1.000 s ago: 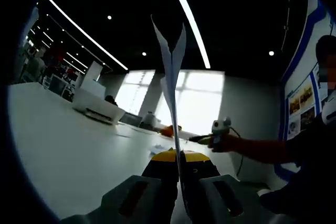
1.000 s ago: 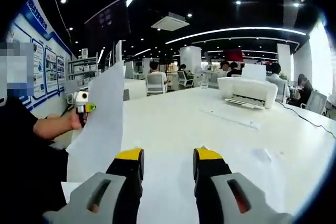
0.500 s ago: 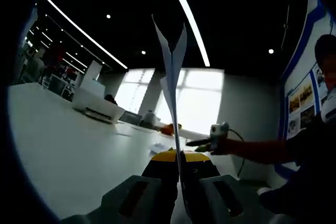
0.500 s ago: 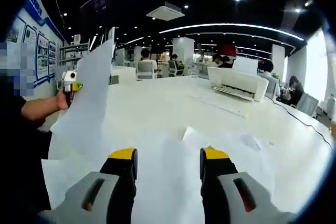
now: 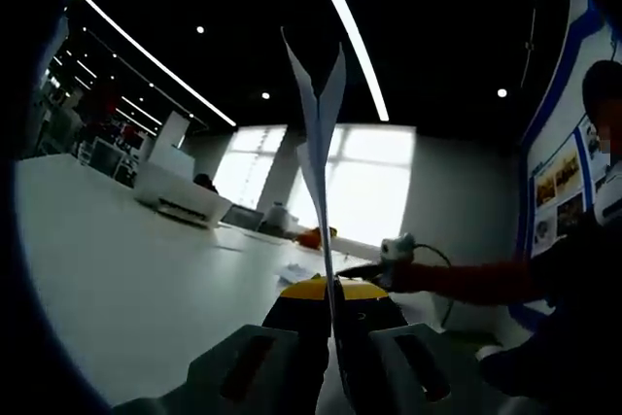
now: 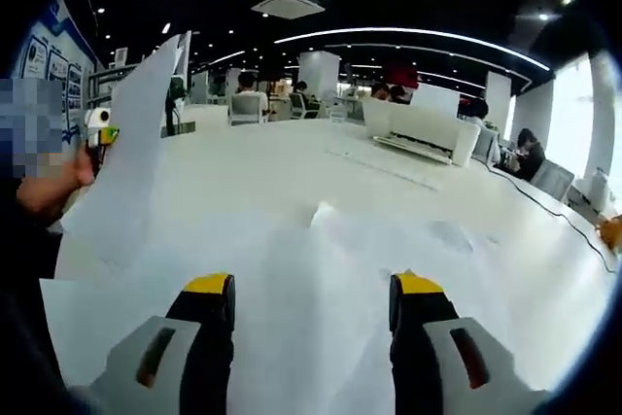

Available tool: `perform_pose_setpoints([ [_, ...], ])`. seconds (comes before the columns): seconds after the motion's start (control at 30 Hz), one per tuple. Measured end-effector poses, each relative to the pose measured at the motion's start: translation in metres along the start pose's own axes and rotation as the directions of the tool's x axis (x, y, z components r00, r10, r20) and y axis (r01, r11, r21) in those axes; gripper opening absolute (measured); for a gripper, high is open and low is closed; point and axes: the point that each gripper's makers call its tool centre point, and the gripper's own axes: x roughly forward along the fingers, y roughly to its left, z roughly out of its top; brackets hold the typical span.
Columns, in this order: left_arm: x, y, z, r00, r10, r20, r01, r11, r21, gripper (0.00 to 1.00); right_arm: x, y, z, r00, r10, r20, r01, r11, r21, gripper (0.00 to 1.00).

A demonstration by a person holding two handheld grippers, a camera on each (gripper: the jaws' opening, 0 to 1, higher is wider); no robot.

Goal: Organize the stack of printing papers by aligning and flattening the scattered papers on the table

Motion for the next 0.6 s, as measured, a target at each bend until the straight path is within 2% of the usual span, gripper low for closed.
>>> perform_pose_setpoints([
  [0.37,0.000,-0.001,-0.001,1.000,-0.002,-0.007,0.002,1.000,0.002,0.06,0.014,-0.006,-0.007,0.999,-0.049,-0.009,0.049,0.999,0.014,0.72],
  [0.6,-0.001,-0.001,-0.002,1.000,0.001,-0.007,-0.001,1.000,0.001,0.06,0.018,-0.002,-0.009,1.000,-0.025,-0.014,0.025,0.999,0.042,0.70],
])
